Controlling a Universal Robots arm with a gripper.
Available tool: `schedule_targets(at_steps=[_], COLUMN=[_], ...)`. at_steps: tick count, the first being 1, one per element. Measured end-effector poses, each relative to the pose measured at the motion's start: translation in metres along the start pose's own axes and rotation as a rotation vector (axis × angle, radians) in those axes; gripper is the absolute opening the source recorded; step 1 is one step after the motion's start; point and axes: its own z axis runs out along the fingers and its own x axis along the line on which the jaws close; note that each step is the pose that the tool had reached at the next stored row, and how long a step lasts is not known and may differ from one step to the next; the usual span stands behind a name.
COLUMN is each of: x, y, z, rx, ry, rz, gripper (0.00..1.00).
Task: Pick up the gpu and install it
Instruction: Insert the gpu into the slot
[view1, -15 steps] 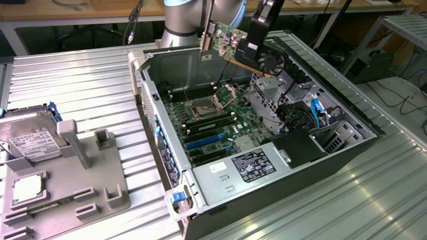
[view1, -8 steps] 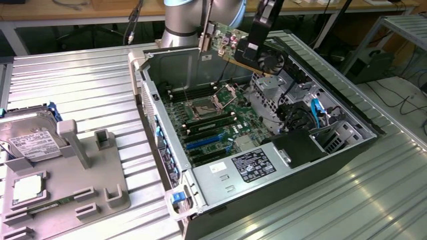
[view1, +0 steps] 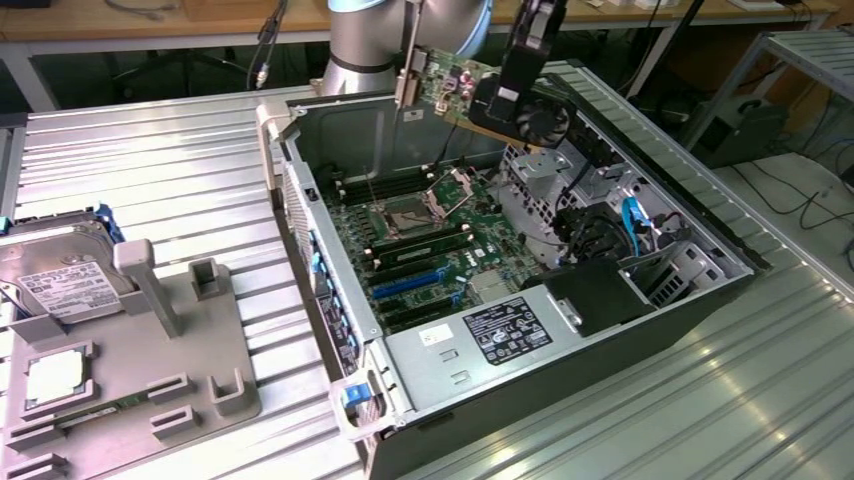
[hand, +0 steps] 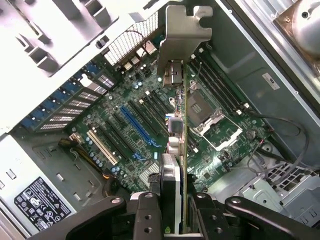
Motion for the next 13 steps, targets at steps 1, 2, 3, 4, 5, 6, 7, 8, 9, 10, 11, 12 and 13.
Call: schedule_targets(at_steps=[1, 2, 3, 4, 5, 6, 7, 8, 9, 10, 11, 12, 13], x=[0.0, 0.0, 0.0, 0.0, 0.0, 0.0, 0.0, 0.0, 0.0, 0.0, 0.0, 0.0, 0.0], y=[0.0, 0.0, 0.0, 0.0, 0.0, 0.0, 0.0, 0.0, 0.0, 0.0, 0.0, 0.0, 0.0], z=[0.0, 0.0, 0.0, 0.0, 0.0, 0.0, 0.0, 0.0, 0.0, 0.0, 0.0, 0.0, 0.0], rx=[0.0, 0.0, 0.0, 0.0, 0.0, 0.0, 0.0, 0.0, 0.0, -0.0001, -0.0001, -0.0002, -0.0003], ry=[0.0006, 0.0014, 0.0022, 0.0027, 0.0033, 0.0041, 0.0045, 0.0051, 0.0056, 0.0061, 0.0068, 0.0072, 0.0077], rz=[-0.01, -0.024, -0.038, -0.046, -0.056, -0.068, -0.076, -0.086, -0.096, -0.105, -0.117, -0.127, -0.137], gripper=[0.28, 0.28, 0.28, 0.28, 0.28, 0.28, 0.28, 0.28, 0.28, 0.28, 0.28, 0.28, 0.28])
